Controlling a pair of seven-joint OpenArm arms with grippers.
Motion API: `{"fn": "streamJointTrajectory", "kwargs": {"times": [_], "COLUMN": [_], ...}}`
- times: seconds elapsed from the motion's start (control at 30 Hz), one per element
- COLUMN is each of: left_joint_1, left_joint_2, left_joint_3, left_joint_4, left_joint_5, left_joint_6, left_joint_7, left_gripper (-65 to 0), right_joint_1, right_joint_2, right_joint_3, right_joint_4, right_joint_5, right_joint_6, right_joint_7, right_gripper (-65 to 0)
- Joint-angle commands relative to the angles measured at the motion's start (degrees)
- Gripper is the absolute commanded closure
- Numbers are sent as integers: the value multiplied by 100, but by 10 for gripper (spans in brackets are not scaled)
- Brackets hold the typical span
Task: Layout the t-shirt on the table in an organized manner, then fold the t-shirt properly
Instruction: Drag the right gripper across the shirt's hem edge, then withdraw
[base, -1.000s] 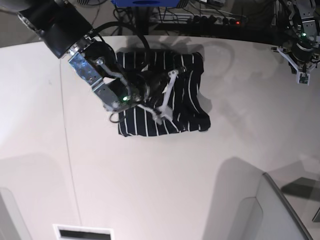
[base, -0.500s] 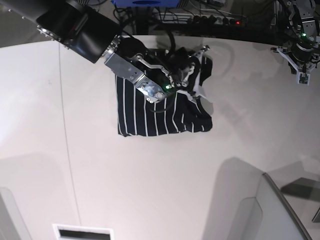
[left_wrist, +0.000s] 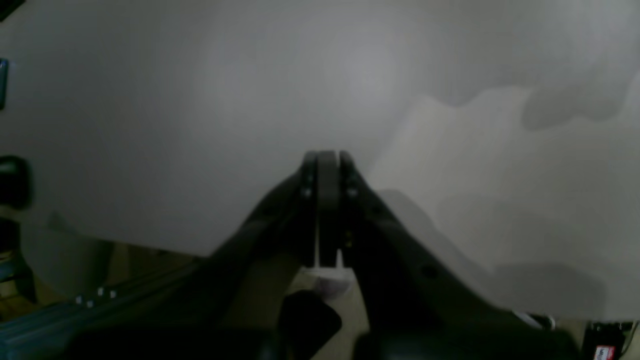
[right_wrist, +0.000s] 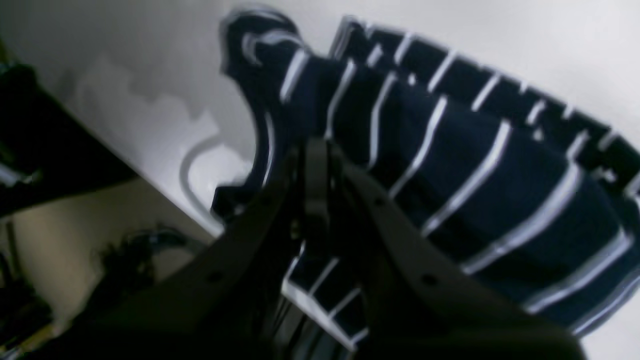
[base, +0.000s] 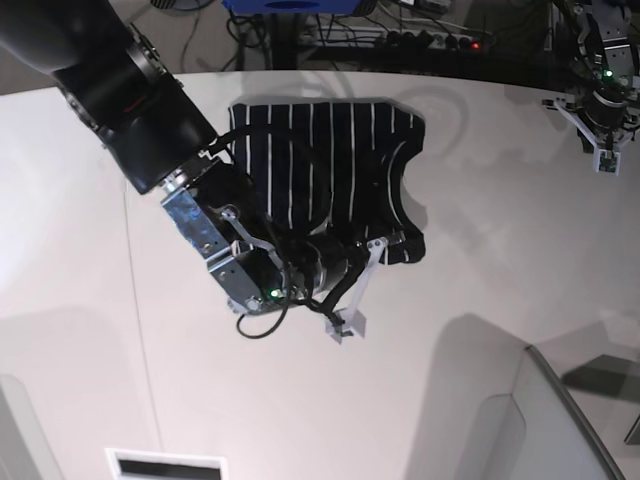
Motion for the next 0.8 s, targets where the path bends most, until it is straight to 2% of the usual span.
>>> {"fn": "streamJointTrajectory", "kwargs": {"times": [0.0,0.13,0.27,0.33,0.4,0.5,0.6,0.67,0.73,0.77], "left_joint_1": [17,17,17,17,17,17,17,17,17,8], "left_joint_2": [-90,-90,-90,-82,-82,-73,-64,-55,-46,-38], "left_joint_3": [-43,-43,-43,-43,-34,-34,-26,115,212,220], "left_joint_4": [97,71,71,71,62,62,71,89,106,106], "left_joint_5": [-31,-14,-31,-31,-31,-31,-40,-40,-40,-49], "left_joint_6": [66,66,66,66,66,66,40,-251,-541,-611], "left_joint_7": [-73,-73,-73,-73,-73,-73,-73,-73,-65,-65], "left_gripper": [0,0,0,0,0,0,0,0,0,0], "right_joint_1": [145,242,383,479,550,559,550,506,427,304], "right_joint_2": [-126,-249,-328,-381,-407,-416,-398,-284,-29,76], "right_joint_3": [6,-11,-328,-433,-442,-433,-424,-407,-249,-73], "right_joint_4": [-34,-667,-1406,-1819,-2109,-2135,-1581,-904,-157,256], "right_joint_5": [60,51,42,68,68,77,77,77,77,77], "right_joint_6": [32,59,454,490,498,498,507,454,173,-108], "right_joint_7": [171,629,1464,1868,2009,2026,2009,1798,1235,910], "right_gripper": [-3,-3,-2,-3,-3,-2,-2,-2,-2,-2]}}
